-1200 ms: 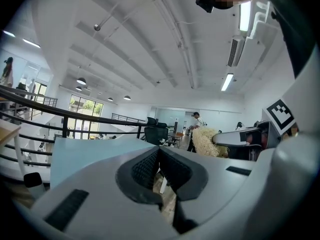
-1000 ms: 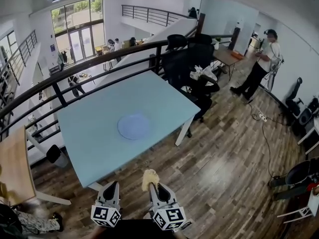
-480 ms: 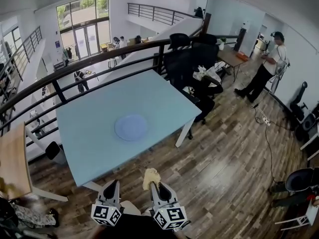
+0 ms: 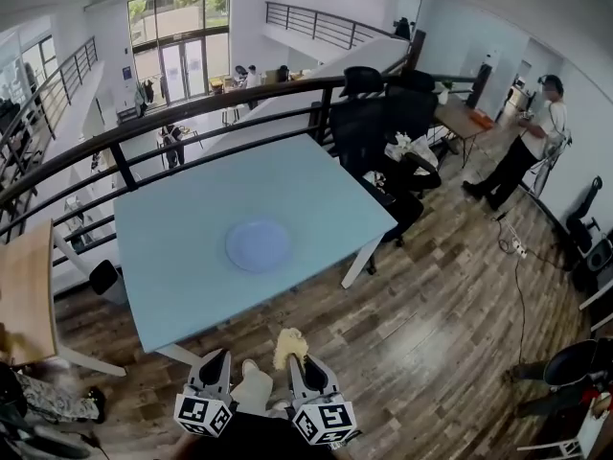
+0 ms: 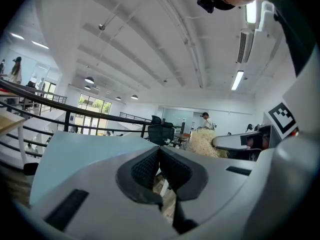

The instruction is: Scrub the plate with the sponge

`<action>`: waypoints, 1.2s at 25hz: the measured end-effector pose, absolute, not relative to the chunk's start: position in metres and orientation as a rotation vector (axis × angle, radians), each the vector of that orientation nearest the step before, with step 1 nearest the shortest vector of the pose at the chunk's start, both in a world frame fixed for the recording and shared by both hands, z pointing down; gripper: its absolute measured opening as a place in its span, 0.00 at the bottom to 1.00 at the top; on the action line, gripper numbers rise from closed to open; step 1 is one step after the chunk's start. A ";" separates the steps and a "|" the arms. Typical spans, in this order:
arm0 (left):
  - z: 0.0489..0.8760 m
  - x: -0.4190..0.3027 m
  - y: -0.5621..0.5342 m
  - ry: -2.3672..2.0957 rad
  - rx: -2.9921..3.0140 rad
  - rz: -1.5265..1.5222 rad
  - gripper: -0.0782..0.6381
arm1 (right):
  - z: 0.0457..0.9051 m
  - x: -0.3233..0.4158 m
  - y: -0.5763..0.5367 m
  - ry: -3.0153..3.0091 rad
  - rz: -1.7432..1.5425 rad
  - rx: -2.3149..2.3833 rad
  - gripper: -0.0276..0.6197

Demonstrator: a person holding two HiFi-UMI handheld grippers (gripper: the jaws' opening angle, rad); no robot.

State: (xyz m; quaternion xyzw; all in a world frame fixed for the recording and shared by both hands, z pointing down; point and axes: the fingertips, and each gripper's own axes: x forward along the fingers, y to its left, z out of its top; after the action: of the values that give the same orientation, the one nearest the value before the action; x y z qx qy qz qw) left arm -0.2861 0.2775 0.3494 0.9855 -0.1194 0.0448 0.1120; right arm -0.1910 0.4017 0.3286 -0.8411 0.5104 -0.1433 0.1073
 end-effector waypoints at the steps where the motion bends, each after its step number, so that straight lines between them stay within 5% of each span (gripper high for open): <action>1: 0.350 -0.286 0.277 -0.352 2.890 0.136 0.11 | 0.328 -0.192 0.400 1.511 -0.424 -2.473 0.15; 30: 0.356 -0.138 0.211 -0.351 2.855 0.120 0.11 | 0.336 -0.054 0.348 1.473 -0.446 -2.509 0.15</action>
State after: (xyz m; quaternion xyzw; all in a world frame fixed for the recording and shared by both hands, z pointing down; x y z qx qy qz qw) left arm -0.1378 0.2115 0.3560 0.9831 -0.1209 0.0413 0.1309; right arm -0.0542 0.3485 0.3361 -0.8483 0.4980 -0.1506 0.0989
